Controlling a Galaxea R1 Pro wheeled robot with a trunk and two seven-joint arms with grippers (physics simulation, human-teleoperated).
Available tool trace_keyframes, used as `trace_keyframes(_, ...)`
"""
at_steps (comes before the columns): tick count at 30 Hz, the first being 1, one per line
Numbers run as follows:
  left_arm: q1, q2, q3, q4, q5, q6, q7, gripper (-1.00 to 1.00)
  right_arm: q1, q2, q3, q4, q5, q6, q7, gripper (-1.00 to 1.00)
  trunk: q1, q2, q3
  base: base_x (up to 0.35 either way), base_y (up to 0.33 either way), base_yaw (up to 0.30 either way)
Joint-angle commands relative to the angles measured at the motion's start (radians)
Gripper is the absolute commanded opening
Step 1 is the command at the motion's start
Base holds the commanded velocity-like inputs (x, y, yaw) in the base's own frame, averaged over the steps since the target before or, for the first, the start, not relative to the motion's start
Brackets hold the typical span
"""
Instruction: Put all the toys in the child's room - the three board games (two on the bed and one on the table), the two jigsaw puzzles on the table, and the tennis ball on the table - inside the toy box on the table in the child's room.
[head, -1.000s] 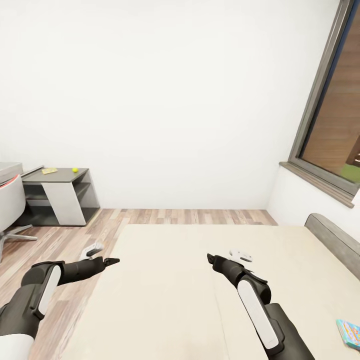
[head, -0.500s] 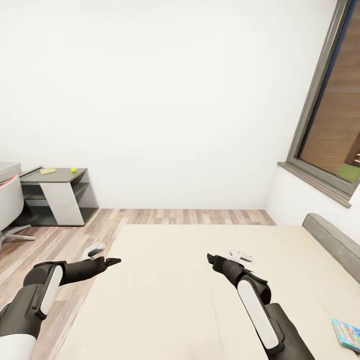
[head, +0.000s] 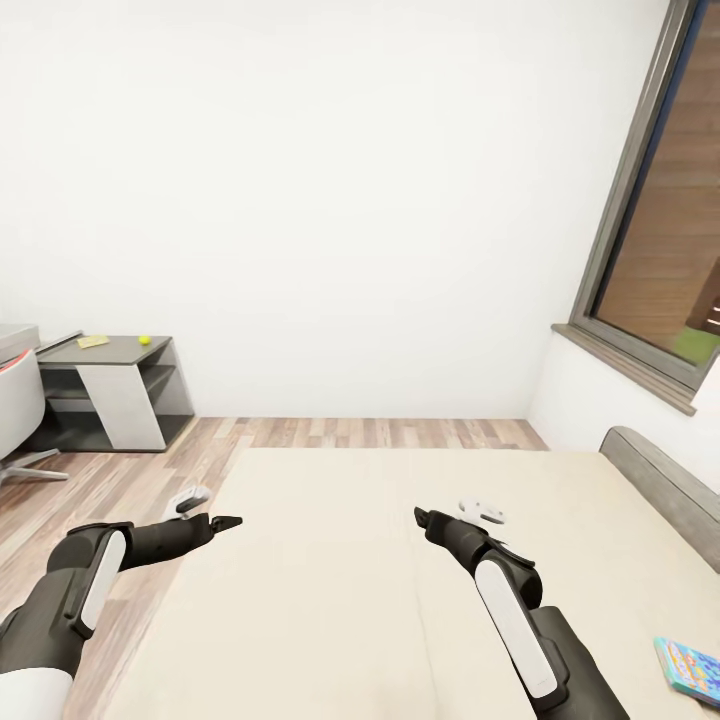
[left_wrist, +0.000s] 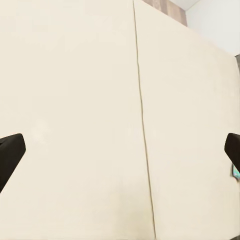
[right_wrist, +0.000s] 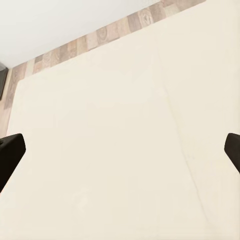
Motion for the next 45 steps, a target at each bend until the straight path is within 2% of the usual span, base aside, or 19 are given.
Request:
trace_keyframes(1, -0.001, 0.000, 0.001, -0.001, 0.004, 0.007, -0.001, 1.00, -0.001, 0.000, 0.001, -0.001, -0.010, 0.001, -0.010, 1.00, 0.001, -0.002, -0.002, -0.003, -0.015, 0.000)
trace_keyframes(18, -0.001, 0.000, 0.001, -0.001, 0.004, 0.007, 0.000, 1.00, -0.001, 0.000, 0.001, -0.002, -0.010, 0.001, -0.010, 1.00, 0.001, -0.002, -0.002, -0.001, -0.018, 0.000)
trace_keyframes(45, -0.001, -0.008, 0.001, -0.001, 0.004, 0.006, 0.000, 1.00, -0.001, 0.000, 0.001, -0.002, -0.010, 0.001, -0.010, 1.00, 0.001, -0.002, -0.002, 0.000, -0.241, 0.000)
